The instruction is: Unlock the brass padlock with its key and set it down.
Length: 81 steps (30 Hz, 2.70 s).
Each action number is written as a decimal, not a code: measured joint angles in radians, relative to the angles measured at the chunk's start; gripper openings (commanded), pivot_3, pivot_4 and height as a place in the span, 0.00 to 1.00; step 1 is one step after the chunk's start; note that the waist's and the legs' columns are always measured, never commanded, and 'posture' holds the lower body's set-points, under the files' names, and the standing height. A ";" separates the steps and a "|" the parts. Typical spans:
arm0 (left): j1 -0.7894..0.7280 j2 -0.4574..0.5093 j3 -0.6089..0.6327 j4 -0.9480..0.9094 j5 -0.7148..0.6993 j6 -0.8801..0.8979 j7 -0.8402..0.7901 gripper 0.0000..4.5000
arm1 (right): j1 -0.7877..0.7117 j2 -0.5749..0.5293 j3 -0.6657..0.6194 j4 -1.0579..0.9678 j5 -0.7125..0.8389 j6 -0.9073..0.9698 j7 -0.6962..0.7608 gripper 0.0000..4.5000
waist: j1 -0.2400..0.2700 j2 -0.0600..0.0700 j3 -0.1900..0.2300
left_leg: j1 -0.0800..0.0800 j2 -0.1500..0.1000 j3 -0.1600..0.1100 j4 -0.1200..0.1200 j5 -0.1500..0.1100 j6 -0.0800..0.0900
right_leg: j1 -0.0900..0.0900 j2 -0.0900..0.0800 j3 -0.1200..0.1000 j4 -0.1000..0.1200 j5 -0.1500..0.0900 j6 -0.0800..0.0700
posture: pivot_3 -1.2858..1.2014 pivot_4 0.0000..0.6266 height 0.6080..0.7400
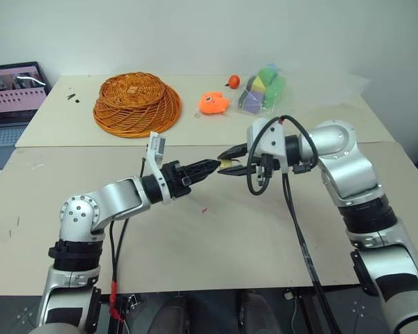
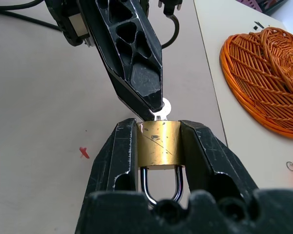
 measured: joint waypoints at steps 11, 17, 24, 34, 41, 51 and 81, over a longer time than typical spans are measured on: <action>-0.011 0.005 0.002 0.014 0.017 -0.018 -0.013 0.50 | 0.000 -0.004 0.000 -0.008 0.000 0.005 0.000 0.20 | 0.000 0.000 0.000 | 0.000 0.000 0.000 0.000 0.000 0.000 | 0.000 0.000 0.000 -0.004 0.000 0.000 | 0.52 0.24 0.99; -0.012 0.005 0.002 0.021 0.018 -0.019 -0.019 0.44 | 0.000 -0.004 0.000 -0.008 0.000 0.005 0.000 0.20 | 0.000 0.000 0.000 | 0.000 0.000 0.000 0.000 0.000 0.000 | 0.000 0.000 0.000 -0.004 0.000 0.000 | 0.52 0.24 0.99; -0.016 0.001 0.002 0.023 0.020 -0.019 -0.036 0.00 | -0.003 -0.004 0.001 -0.005 -0.001 0.005 0.000 0.20 | 0.001 0.000 0.000 | 0.000 0.000 0.000 0.000 0.000 0.000 | 0.000 0.000 0.000 -0.004 0.000 0.000 | 0.52 0.24 0.99; -0.016 0.004 0.003 0.022 0.019 -0.017 -0.049 0.00 | -0.003 -0.005 0.001 -0.002 0.000 0.005 0.001 0.20 | 0.001 0.000 0.000 | 0.000 0.000 0.000 0.000 0.000 0.000 | 0.000 0.000 0.000 -0.004 0.000 0.000 | 0.52 0.24 0.99; -0.021 0.022 0.001 0.028 0.022 -0.005 -0.072 0.00 | -0.004 -0.005 0.001 -0.007 0.001 0.005 0.001 0.20 | 0.001 0.000 0.000 | 0.000 0.000 0.000 0.000 0.000 0.000 | 0.000 0.000 0.000 -0.004 0.000 0.000 | 0.52 0.24 0.99; -0.084 0.126 -0.032 0.011 0.285 0.075 -0.329 0.00 | -0.006 -0.002 0.017 -0.007 0.005 0.005 0.005 0.20 | 0.000 0.000 0.000 | -0.001 0.000 0.000 -0.001 0.000 0.000 | 0.000 0.000 -0.001 -0.004 0.000 0.000 | 0.52 0.24 0.99; -0.100 0.149 -0.095 -0.134 0.900 -0.047 -0.795 0.00 | -0.006 -0.004 0.017 -0.007 0.002 0.021 0.005 0.20 | 0.000 0.000 0.000 | -0.003 0.000 0.000 0.000 -0.001 0.001 | 0.000 0.000 -0.002 -0.004 0.000 0.000 | 0.52 0.24 0.99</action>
